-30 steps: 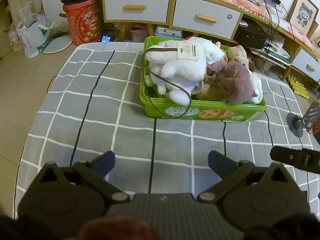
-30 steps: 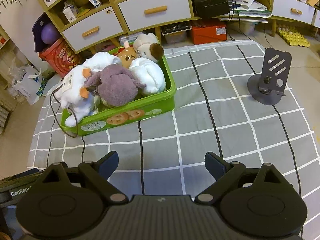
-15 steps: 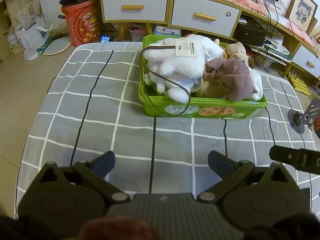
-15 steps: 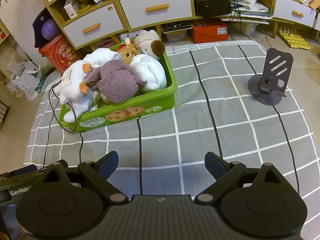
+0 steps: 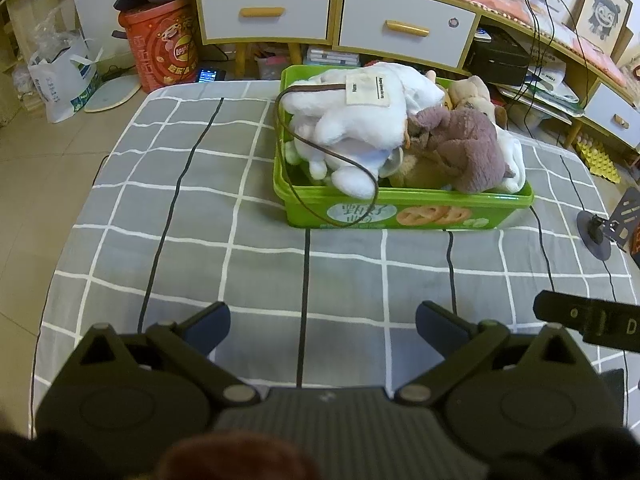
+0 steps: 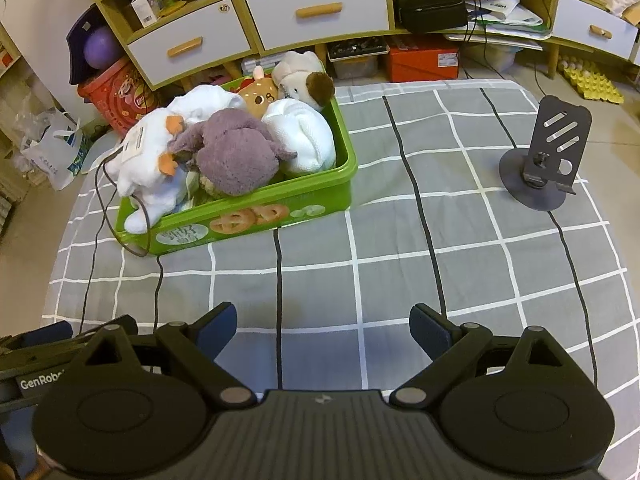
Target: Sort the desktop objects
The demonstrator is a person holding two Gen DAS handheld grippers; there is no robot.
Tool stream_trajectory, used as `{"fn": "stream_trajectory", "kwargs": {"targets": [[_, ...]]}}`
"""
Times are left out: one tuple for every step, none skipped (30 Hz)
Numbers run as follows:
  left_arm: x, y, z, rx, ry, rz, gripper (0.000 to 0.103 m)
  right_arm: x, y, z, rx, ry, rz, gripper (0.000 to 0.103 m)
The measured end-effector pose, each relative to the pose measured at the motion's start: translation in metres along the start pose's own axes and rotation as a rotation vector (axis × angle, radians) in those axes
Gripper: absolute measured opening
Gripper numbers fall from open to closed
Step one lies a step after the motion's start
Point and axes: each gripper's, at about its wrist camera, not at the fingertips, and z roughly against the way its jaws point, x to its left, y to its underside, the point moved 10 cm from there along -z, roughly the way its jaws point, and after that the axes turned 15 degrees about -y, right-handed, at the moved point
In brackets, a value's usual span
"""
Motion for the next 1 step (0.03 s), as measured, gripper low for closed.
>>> {"fn": "stream_trajectory", "kwargs": {"targets": [[0.0001,-0.0001,-0.0005,-0.001,0.0,-0.002,0.102,0.0002,0.0003,-0.0002,0.001,0.001,0.002,0.094]]}}
